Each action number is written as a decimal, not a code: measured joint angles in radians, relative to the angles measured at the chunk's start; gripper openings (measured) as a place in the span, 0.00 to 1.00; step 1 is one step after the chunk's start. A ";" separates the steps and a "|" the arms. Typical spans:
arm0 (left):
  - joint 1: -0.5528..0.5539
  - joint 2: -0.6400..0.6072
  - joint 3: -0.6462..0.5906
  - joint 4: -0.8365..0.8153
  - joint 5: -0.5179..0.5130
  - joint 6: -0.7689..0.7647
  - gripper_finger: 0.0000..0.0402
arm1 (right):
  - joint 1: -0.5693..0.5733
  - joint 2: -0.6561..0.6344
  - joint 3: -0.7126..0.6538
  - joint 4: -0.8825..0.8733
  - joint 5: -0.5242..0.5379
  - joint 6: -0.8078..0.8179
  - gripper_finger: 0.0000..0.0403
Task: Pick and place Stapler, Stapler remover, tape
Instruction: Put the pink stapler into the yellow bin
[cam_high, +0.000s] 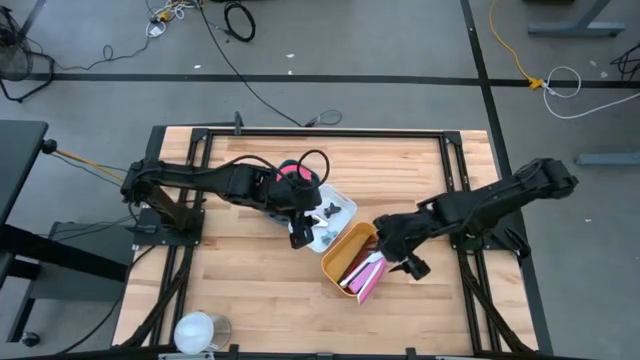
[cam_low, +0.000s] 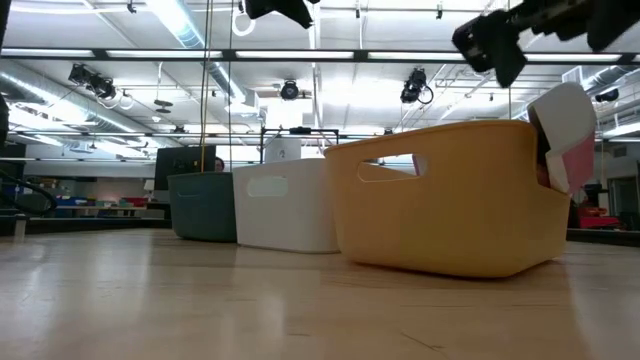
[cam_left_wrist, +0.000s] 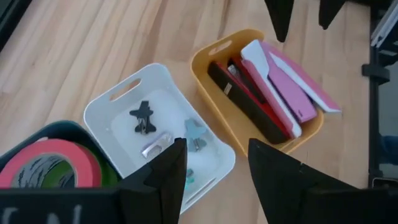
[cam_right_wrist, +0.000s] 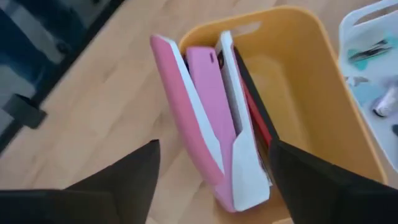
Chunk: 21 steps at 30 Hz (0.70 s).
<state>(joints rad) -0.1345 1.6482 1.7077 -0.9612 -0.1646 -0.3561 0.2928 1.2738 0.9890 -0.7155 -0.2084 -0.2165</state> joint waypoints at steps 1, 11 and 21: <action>0.000 0.000 0.000 -0.007 0.000 0.000 0.43 | 0.000 0.019 0.000 0.004 -0.001 -0.009 0.75; 0.000 0.000 0.000 -0.010 -0.018 0.000 0.43 | 0.000 0.149 0.000 0.042 0.007 -0.115 0.84; 0.000 0.000 0.000 -0.018 -0.019 0.001 0.43 | 0.000 0.237 0.000 0.075 0.007 -0.168 0.84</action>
<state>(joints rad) -0.1341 1.6482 1.7073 -0.9787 -0.1833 -0.3553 0.2928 1.5104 0.9890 -0.6406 -0.2011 -0.3842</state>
